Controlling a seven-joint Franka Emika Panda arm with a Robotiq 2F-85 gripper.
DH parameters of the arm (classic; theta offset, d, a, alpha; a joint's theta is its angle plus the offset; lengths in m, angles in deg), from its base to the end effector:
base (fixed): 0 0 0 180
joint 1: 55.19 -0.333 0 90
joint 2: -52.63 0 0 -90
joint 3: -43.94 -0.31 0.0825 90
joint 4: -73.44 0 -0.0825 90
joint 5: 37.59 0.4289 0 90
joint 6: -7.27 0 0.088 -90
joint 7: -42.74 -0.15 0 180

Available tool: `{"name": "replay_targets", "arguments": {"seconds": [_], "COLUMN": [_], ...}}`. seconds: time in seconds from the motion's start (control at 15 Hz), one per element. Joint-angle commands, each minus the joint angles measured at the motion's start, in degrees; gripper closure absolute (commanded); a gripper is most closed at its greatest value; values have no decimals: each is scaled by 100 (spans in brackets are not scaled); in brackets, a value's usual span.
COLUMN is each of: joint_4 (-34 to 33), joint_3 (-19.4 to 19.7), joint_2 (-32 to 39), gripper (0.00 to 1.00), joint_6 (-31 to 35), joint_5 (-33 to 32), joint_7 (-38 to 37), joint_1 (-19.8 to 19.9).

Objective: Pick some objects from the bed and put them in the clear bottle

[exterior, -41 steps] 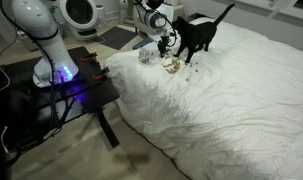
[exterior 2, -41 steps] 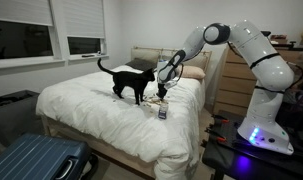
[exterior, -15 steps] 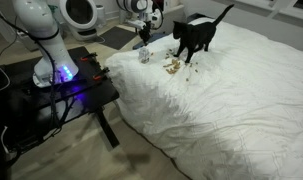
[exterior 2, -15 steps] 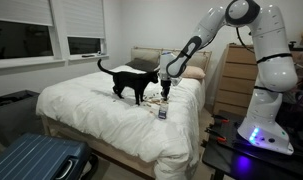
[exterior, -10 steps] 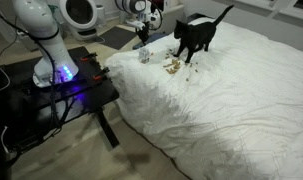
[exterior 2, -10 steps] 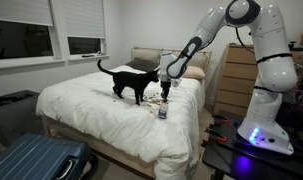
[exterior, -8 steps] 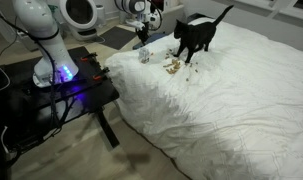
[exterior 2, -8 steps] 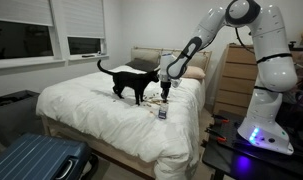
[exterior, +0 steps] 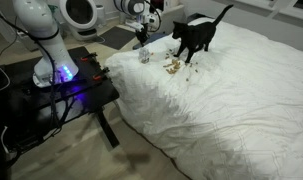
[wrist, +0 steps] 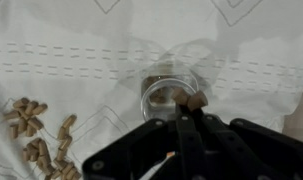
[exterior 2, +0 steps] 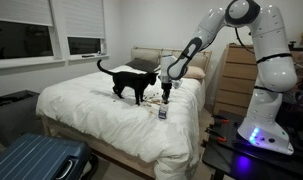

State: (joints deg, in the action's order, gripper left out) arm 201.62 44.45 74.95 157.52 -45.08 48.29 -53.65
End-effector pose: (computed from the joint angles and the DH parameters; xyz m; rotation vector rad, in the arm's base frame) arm 0.5640 -0.0203 0.1054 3.0622 0.2693 -0.0138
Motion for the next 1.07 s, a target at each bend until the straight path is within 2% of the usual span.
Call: {"name": "replay_targets", "arguments": {"seconds": [0.0,0.4,1.0], "joint_4": [129,97,-69], "joint_3": [-17,67,133], "joint_2": [-26,189,477], "gripper": [99,99,99], "joint_6": [241,625,613], "joint_5": [71,-59,-81], "joint_7": [194,123,98], "joint_1": [91,42,32]}}
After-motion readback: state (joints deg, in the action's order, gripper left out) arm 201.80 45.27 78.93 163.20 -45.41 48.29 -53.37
